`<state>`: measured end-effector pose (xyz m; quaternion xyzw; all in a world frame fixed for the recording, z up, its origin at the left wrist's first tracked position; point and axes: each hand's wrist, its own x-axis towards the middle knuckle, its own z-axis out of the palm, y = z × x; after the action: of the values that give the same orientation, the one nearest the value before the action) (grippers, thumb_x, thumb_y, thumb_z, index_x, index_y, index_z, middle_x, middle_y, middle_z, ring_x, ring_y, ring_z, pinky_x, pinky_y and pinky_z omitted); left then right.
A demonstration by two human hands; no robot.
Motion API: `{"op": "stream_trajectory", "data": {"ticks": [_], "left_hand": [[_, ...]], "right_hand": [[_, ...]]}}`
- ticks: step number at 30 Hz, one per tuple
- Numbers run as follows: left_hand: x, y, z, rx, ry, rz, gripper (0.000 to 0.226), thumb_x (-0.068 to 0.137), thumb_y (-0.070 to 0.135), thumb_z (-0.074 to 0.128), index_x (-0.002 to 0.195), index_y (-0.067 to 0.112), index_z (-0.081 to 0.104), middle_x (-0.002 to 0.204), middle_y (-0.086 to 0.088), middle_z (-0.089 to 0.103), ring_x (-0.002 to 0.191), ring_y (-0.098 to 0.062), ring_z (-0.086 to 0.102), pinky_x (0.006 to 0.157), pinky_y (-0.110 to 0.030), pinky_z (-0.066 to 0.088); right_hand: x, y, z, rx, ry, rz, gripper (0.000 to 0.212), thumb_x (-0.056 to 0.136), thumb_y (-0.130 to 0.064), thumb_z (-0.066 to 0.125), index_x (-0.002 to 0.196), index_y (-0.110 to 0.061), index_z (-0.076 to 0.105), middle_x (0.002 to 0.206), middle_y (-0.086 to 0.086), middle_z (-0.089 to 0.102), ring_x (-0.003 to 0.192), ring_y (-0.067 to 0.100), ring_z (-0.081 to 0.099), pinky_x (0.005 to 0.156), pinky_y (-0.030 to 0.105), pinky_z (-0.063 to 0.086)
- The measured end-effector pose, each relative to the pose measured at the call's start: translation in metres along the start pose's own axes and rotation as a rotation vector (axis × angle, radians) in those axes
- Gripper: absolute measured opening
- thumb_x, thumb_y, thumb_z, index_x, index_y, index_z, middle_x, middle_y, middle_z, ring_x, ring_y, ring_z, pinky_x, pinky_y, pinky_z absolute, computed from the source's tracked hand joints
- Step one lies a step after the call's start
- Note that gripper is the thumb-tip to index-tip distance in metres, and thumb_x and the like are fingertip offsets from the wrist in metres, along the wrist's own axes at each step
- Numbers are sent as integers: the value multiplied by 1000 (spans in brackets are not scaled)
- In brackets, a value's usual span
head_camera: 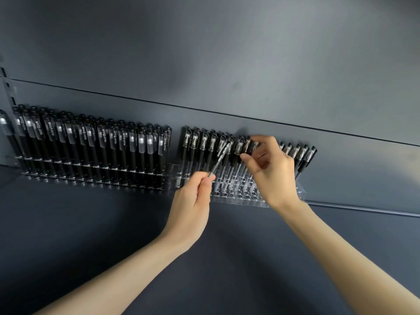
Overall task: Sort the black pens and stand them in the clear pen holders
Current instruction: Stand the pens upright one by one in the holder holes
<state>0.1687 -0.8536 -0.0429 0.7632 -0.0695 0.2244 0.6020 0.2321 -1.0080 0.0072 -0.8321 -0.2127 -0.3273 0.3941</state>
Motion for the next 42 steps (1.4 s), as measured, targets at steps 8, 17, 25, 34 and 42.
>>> {"op": "stream_trajectory", "data": {"ticks": [8, 17, 25, 34, 42], "left_hand": [[-12, 6, 10, -47, -144, -1, 9, 95, 22, 53, 93, 30, 57, 63, 9, 56, 53, -7, 47, 48, -28, 41], [5, -16, -3, 791, -29, 442, 43, 89, 42, 43, 118, 16, 60, 114, -1, 55, 104, -20, 50, 91, -38, 43], [9, -35, -7, 1064, -118, 486, 54, 87, 46, 35, 123, 14, 60, 112, -7, 57, 102, -24, 40, 95, -53, 43], [9, -31, -8, 1095, -150, 454, 55, 87, 45, 34, 125, 14, 59, 114, -8, 56, 103, -24, 40, 97, -53, 42], [8, -30, -7, 1108, -175, 429, 56, 88, 46, 33, 127, 14, 57, 116, -8, 55, 106, -25, 40, 98, -53, 40]], "right_hand": [[-25, -21, -6, 541, -139, 217, 28, 83, -14, 69, 106, -25, 57, 72, -3, 68, 68, 15, 66, 75, 30, 55], [-4, -12, -24, 417, 145, 163, 32, 86, -9, 67, 100, -33, 52, 77, 3, 66, 70, 27, 65, 69, 34, 55], [15, 2, -12, 225, 229, 54, 30, 88, -12, 65, 112, -25, 53, 76, -11, 63, 74, 14, 63, 77, 36, 53], [8, 9, 2, 112, 73, 16, 28, 88, -12, 65, 114, -19, 57, 79, -8, 62, 69, 19, 64, 67, 21, 49], [16, 9, -6, 104, -42, 47, 29, 89, -4, 61, 113, -18, 57, 75, -6, 68, 73, 20, 68, 79, 43, 55]]}}
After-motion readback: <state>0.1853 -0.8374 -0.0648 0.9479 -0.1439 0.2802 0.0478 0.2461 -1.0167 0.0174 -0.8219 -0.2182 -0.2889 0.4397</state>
